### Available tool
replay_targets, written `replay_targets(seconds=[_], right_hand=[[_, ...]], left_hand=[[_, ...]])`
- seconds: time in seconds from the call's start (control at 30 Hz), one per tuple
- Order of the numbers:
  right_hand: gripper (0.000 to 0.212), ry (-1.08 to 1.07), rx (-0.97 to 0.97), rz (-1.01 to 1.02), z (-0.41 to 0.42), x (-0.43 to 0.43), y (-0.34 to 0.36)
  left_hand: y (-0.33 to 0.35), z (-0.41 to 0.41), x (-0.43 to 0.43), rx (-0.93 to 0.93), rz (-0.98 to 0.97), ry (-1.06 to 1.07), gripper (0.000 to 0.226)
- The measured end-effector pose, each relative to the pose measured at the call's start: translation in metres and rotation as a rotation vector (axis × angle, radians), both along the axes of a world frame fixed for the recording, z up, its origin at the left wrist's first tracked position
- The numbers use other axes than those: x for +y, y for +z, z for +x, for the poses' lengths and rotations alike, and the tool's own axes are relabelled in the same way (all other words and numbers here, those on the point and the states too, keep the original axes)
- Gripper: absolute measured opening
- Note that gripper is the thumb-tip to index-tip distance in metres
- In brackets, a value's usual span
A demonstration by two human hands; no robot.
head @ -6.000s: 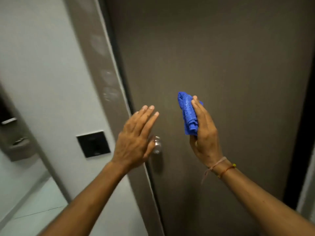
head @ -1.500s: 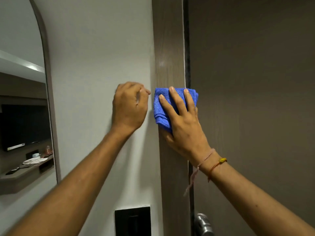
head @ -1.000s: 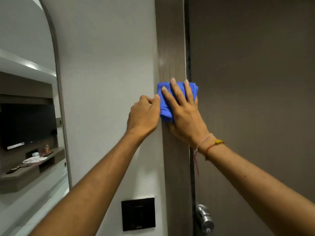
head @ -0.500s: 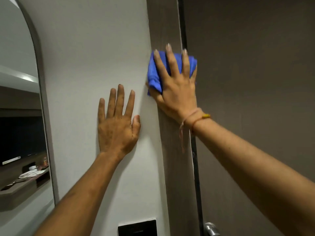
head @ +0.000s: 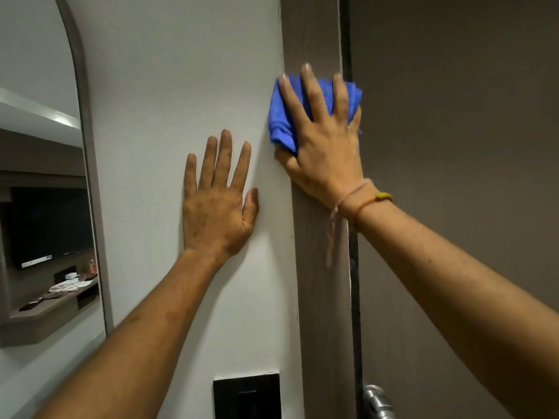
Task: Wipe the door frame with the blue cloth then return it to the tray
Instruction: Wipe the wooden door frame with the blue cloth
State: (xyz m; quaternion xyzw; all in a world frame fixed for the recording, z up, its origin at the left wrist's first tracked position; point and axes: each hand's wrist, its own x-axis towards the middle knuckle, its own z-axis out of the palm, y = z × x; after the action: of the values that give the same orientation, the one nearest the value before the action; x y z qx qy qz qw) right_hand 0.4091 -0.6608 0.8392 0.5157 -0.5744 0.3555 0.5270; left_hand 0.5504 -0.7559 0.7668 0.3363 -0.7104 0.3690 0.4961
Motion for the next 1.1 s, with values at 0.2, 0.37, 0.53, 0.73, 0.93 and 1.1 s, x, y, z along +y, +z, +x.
replay_targets(seconds=[0.2,0.37,0.53,0.73,0.93,1.1], right_hand=[[0.079,-0.020,-0.022,0.000,0.010,-0.004,-0.017],[0.084,0.021,-0.033,0.125,0.010,0.011,-0.120],[0.080,0.071,-0.107,0.219,0.017,0.025,-0.143],[0.073,0.328,-0.276,0.114,0.022,0.038,-0.144],[0.073,0.516,-0.297,0.038,0.024,0.059,-0.145],[0.105,0.460,-0.343,0.181,0.011,0.083,-0.164]], left_hand=[[0.000,0.001,0.000,-0.008,0.015,-0.021,0.065],[0.002,0.005,0.008,-0.017,0.062,-0.046,0.064],[0.010,0.007,0.030,0.045,0.096,-0.148,0.051],[0.001,0.001,0.063,0.159,0.402,-0.580,0.043],[-0.005,-0.016,0.098,0.049,1.190,-1.046,0.056],[-0.017,-0.025,0.110,-0.165,1.322,-1.185,0.026]])
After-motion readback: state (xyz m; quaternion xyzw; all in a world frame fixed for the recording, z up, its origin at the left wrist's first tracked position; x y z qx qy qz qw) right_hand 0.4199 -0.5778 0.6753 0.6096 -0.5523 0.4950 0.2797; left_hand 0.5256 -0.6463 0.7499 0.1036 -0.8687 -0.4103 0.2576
